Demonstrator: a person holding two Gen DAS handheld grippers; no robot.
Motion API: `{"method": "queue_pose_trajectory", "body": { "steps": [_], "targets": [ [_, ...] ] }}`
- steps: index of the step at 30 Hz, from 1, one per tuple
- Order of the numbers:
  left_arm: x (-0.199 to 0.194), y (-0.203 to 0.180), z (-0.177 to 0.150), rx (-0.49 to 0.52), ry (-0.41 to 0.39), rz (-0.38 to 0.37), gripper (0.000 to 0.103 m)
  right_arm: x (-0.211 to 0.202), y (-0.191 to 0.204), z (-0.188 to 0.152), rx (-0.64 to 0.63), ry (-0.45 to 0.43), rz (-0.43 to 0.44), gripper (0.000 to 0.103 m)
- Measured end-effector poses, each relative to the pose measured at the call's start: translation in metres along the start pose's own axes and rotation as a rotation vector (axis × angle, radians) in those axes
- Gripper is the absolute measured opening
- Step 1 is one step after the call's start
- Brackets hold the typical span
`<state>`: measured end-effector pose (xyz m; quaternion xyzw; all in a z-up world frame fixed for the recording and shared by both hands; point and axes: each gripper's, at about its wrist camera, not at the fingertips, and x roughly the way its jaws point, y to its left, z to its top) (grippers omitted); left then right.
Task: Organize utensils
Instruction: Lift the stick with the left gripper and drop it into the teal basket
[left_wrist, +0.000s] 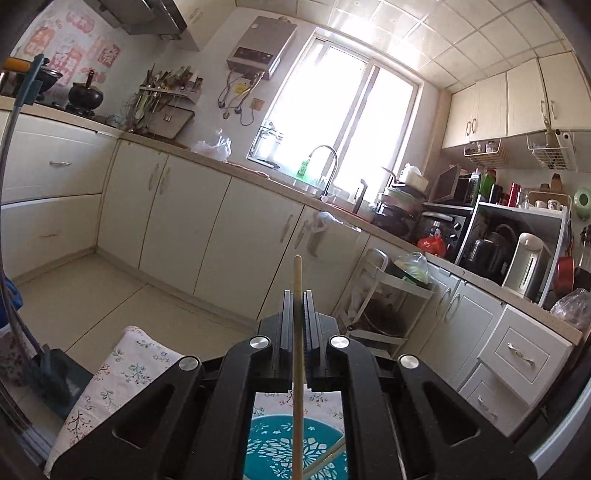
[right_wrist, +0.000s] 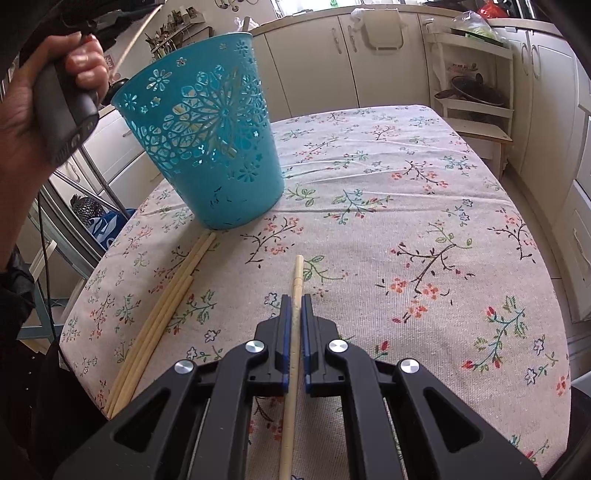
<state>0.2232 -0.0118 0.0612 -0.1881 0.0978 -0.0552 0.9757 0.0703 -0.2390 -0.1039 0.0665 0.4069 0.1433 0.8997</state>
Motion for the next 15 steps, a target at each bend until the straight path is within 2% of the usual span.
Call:
{"method": "queue_pose_trajectory", "body": {
  "steps": [9, 15],
  "targets": [
    [-0.002, 0.008, -0.021, 0.033, 0.030, 0.026, 0.004, 0.001, 0.001, 0.000, -0.004, 0.003, -0.003, 0.006],
    [-0.004, 0.010, -0.012, 0.017, 0.012, 0.019, 0.004, 0.001, 0.000, 0.000, -0.003, 0.002, -0.002, 0.006]
  ]
}}
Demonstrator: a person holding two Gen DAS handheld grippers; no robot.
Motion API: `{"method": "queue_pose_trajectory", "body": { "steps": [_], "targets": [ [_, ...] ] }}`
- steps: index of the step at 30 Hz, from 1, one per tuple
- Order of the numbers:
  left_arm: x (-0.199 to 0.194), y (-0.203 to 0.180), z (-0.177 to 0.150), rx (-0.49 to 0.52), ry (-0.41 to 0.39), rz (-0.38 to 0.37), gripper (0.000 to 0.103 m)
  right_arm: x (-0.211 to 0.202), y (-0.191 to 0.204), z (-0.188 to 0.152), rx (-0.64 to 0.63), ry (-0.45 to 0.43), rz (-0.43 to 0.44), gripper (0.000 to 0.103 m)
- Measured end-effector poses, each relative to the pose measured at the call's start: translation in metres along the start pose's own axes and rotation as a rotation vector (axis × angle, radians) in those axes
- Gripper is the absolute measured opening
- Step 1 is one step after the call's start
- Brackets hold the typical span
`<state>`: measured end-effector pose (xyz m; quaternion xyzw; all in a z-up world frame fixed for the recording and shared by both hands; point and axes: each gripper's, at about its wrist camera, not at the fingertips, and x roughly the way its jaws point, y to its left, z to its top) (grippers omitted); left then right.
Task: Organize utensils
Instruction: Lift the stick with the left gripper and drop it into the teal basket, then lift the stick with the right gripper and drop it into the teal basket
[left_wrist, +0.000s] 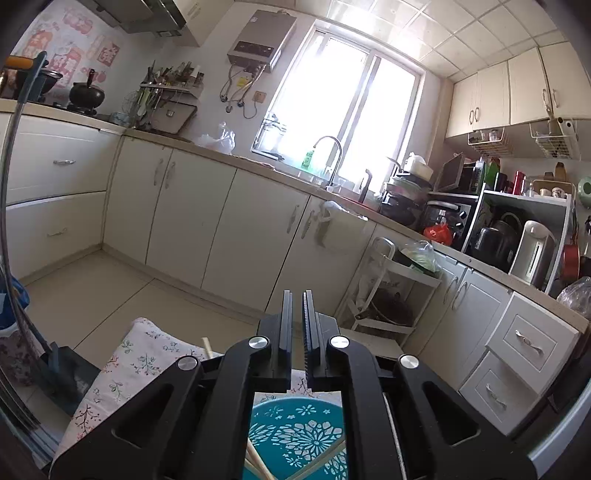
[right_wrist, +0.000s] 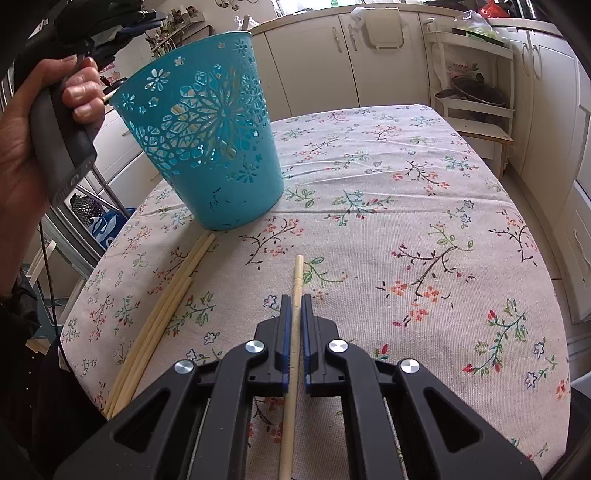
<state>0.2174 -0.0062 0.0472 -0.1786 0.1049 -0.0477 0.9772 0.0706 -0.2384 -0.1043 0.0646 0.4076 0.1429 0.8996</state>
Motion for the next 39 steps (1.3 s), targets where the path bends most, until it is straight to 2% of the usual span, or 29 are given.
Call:
{"method": "queue_pose_trajectory", "body": {
  "steps": [3, 8, 13, 17, 21, 26, 30, 32, 33, 35, 37, 39],
  "targets": [
    [-0.003, -0.003, 0.012, -0.007, -0.030, -0.018, 0.004, 0.000, 0.000, 0.000, 0.002, 0.000, 0.002, 0.006],
    [-0.002, 0.003, 0.013, -0.045, 0.021, -0.038, 0.004, 0.000, -0.002, 0.000, 0.007, 0.004, 0.011, 0.006],
    [-0.008, 0.044, 0.011, -0.160, 0.109, -0.009, 0.005, 0.000, -0.004, 0.000, 0.012, 0.004, 0.019, 0.006],
    [-0.023, 0.069, 0.007, -0.175, 0.132, 0.029, 0.006, 0.000, -0.004, 0.002, 0.007, 0.018, 0.018, 0.006],
    [-0.044, 0.075, -0.005, -0.118, 0.143, 0.061, 0.015, 0.002, -0.005, 0.007, 0.008, 0.059, 0.021, 0.006],
    [-0.070, 0.069, -0.035, -0.019, 0.174, 0.081, 0.035, 0.003, -0.002, 0.011, -0.026, 0.104, 0.006, 0.006],
    [-0.082, 0.062, -0.062, 0.046, 0.227, 0.074, 0.039, 0.006, 0.016, 0.011, -0.135, 0.123, -0.073, 0.006],
    [-0.088, 0.063, -0.076, 0.047, 0.264, 0.062, 0.041, 0.005, 0.017, 0.012, -0.146, 0.135, -0.079, 0.006],
    [-0.090, 0.063, -0.080, 0.049, 0.276, 0.058, 0.041, 0.001, 0.016, 0.014, -0.123, 0.129, -0.062, 0.005],
    [-0.097, 0.065, -0.090, 0.058, 0.291, 0.060, 0.043, -0.020, 0.009, 0.028, -0.025, 0.067, 0.048, 0.005],
    [-0.102, 0.070, -0.098, 0.059, 0.304, 0.069, 0.044, -0.049, 0.008, 0.050, 0.036, -0.051, 0.150, 0.005],
    [-0.106, 0.076, -0.106, 0.046, 0.325, 0.079, 0.045, -0.084, 0.016, 0.086, 0.057, -0.225, 0.226, 0.005]
  ]
}}
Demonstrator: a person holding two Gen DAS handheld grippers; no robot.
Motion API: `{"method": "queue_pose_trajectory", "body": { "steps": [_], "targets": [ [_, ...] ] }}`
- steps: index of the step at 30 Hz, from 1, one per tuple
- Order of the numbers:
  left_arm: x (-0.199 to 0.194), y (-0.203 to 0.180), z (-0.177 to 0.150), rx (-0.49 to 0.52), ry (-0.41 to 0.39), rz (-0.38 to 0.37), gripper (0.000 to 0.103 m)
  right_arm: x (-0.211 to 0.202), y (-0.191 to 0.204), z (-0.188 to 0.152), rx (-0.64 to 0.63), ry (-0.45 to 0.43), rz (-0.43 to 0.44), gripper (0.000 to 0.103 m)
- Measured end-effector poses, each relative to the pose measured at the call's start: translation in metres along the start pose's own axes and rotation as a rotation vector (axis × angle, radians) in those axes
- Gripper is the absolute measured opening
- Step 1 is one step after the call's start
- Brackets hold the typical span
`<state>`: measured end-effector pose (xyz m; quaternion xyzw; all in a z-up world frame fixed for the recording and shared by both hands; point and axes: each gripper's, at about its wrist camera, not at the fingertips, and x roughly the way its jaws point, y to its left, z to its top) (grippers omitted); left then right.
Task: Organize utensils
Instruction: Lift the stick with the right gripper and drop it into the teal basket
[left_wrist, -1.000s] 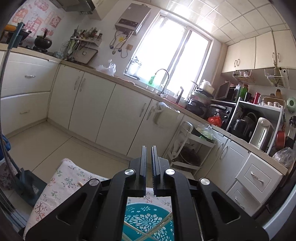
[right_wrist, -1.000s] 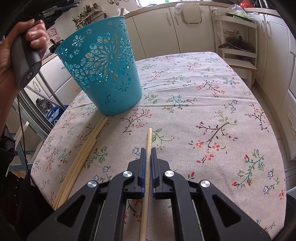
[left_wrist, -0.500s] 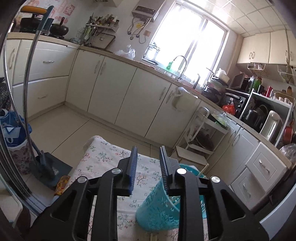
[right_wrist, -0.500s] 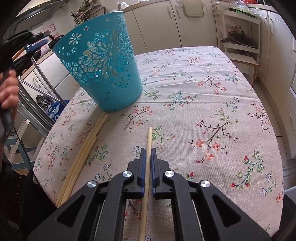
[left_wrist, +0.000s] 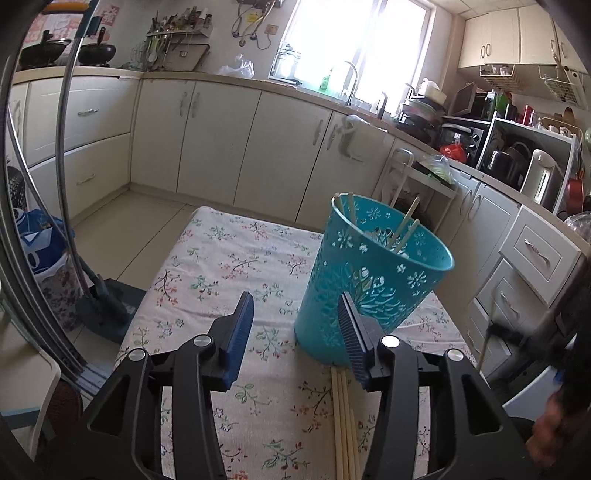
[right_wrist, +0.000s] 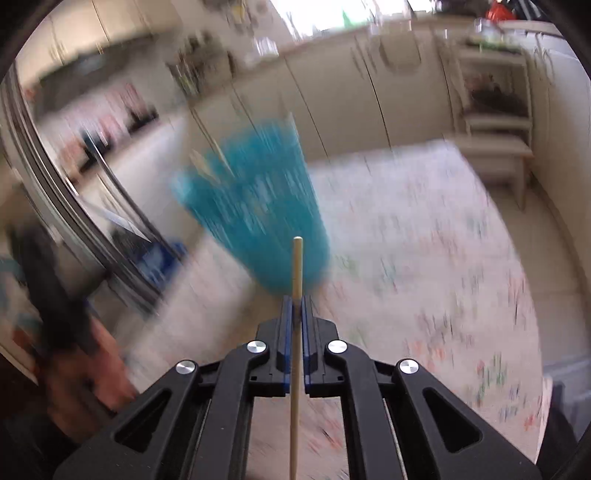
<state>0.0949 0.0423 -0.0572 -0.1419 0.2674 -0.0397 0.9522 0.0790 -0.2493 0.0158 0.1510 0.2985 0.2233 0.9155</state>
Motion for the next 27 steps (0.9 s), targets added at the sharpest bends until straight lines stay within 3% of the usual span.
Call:
{"method": "queue_pose_trajectory", "body": {
  "steps": [5, 8, 12, 16, 18, 23, 27],
  "targets": [
    [-0.004, 0.007, -0.013, -0.051, 0.022, 0.014, 0.045, -0.012, 0.049, 0.085, -0.057, -0.376, 0.034, 0.005],
    [-0.011, 0.004, -0.016, -0.053, 0.015, 0.013, 0.045, 0.013, 0.070, 0.105, -0.105, -0.423, 0.018, 0.005],
    [-0.012, 0.008, -0.018, -0.058, 0.022, 0.005, 0.046, 0.035, 0.073, 0.104, -0.116, -0.376, 0.017, 0.005],
    [-0.009, 0.016, -0.022, -0.072, 0.033, 0.011, 0.046, 0.023, 0.054, 0.093, -0.157, -0.318, -0.016, 0.007],
    [-0.007, 0.021, -0.025, -0.081, 0.040, 0.018, 0.046, 0.019, 0.030, 0.085, -0.162, -0.265, -0.109, 0.036],
    [-0.002, 0.024, -0.032, -0.082, 0.066, 0.030, 0.046, 0.018, -0.034, 0.049, -0.007, -0.080, -0.175, 0.037],
    [-0.004, 0.021, -0.035, -0.068, 0.076, 0.039, 0.048, 0.031, -0.023, -0.007, 0.009, 0.111, -0.139, 0.037]
  ]
}}
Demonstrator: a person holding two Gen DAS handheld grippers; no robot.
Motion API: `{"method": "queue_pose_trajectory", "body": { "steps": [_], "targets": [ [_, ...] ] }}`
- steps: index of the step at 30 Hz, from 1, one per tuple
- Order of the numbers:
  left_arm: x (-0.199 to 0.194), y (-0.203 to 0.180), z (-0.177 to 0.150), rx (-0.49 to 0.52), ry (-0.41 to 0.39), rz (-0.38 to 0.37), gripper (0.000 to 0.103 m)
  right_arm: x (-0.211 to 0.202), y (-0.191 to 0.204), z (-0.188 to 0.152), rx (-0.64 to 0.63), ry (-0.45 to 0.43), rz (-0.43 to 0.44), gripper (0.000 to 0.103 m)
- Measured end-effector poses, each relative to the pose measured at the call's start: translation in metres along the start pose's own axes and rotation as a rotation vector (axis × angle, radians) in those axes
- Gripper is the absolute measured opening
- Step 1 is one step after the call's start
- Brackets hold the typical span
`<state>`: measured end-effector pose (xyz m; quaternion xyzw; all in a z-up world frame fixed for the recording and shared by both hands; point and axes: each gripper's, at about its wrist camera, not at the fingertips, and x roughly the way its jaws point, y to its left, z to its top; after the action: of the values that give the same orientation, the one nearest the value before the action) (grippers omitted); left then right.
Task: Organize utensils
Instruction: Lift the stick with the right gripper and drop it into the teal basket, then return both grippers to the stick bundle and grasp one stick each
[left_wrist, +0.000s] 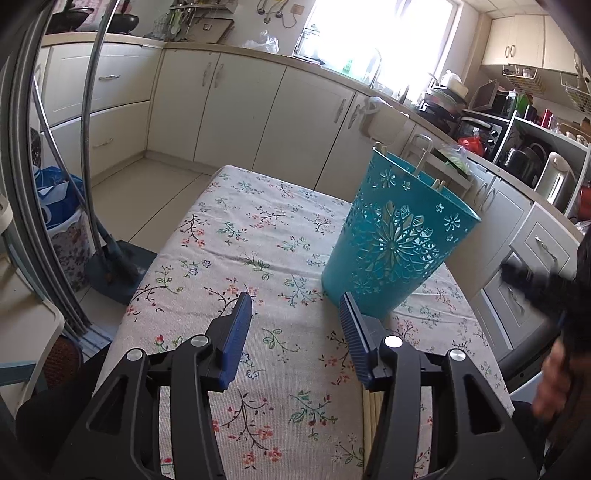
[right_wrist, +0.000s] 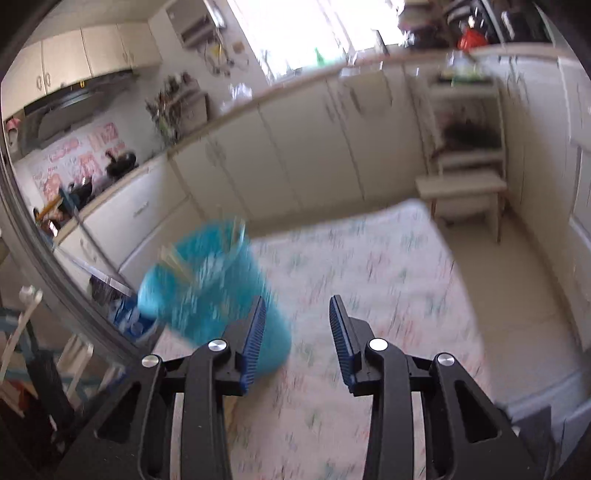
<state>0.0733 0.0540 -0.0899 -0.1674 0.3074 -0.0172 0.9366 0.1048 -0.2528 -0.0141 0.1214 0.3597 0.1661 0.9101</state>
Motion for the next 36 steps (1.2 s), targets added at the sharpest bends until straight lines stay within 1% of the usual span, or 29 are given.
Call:
{"method": "queue_pose_trajectory", "body": {
  "steps": [2, 4, 5, 7, 9, 11, 15, 18, 20, 22, 24, 26, 28, 31, 32, 33, 35, 36],
  "targets": [
    [-0.001, -0.001, -0.002, 0.005, 0.007, 0.008, 0.049, 0.015, 0.020, -0.032, -0.042, 0.096, 0.023, 0.037],
    [-0.002, -0.001, -0.005, 0.005, 0.016, 0.013, 0.049, 0.027, 0.038, -0.053, -0.070, 0.147, 0.029, 0.035],
    [-0.003, -0.002, -0.006, 0.004, 0.019, 0.013, 0.050, 0.035, 0.045, -0.063, -0.064, 0.173, 0.036, 0.035],
    [-0.008, -0.002, -0.009, 0.009, 0.021, 0.013, 0.050, 0.047, 0.056, -0.075, -0.059, 0.211, 0.046, 0.033],
    [-0.015, -0.003, -0.012, 0.012, 0.021, 0.013, 0.051, 0.055, 0.070, -0.089, -0.100, 0.240, 0.019, 0.033],
    [-0.022, -0.001, -0.012, 0.010, 0.018, 0.014, 0.053, 0.051, 0.077, -0.095, -0.103, 0.262, 0.048, 0.033],
    [-0.033, 0.006, -0.014, 0.001, 0.009, 0.023, 0.055, 0.024, 0.090, -0.118, -0.172, 0.276, 0.062, 0.033],
    [-0.037, 0.010, -0.014, -0.013, 0.011, 0.025, 0.055, 0.014, 0.098, -0.135, -0.239, 0.286, 0.029, 0.033],
    [-0.039, 0.010, -0.015, -0.018, 0.011, 0.021, 0.055, 0.015, 0.097, -0.140, -0.234, 0.290, 0.009, 0.033],
    [-0.043, 0.009, -0.015, -0.013, 0.010, 0.016, 0.055, 0.018, 0.094, -0.138, -0.205, 0.286, 0.000, 0.033],
    [-0.047, 0.007, -0.016, -0.002, 0.005, 0.013, 0.055, 0.024, 0.097, -0.136, -0.204, 0.275, -0.009, 0.033],
    [-0.050, 0.006, -0.017, 0.001, 0.004, 0.014, 0.056, 0.030, 0.102, -0.135, -0.227, 0.275, -0.021, 0.033],
    [-0.052, 0.007, -0.017, -0.003, 0.005, 0.016, 0.056, 0.035, 0.105, -0.135, -0.265, 0.283, -0.052, 0.033],
    [-0.053, 0.008, -0.017, -0.005, 0.003, 0.020, 0.056, 0.036, 0.101, -0.136, -0.279, 0.265, -0.069, 0.033],
    [-0.053, 0.008, -0.017, -0.003, 0.003, 0.021, 0.057, 0.036, 0.096, -0.135, -0.268, 0.265, -0.064, 0.034],
    [-0.052, 0.008, -0.017, -0.002, 0.006, 0.022, 0.057, 0.035, 0.092, -0.134, -0.259, 0.265, -0.063, 0.039],
    [-0.050, 0.007, -0.018, 0.002, 0.015, 0.019, 0.057, 0.034, 0.088, -0.132, -0.261, 0.256, -0.075, 0.040],
    [-0.048, 0.005, -0.020, 0.007, 0.023, 0.015, 0.057, 0.034, 0.086, -0.130, -0.268, 0.250, -0.105, 0.040]
  ]
}}
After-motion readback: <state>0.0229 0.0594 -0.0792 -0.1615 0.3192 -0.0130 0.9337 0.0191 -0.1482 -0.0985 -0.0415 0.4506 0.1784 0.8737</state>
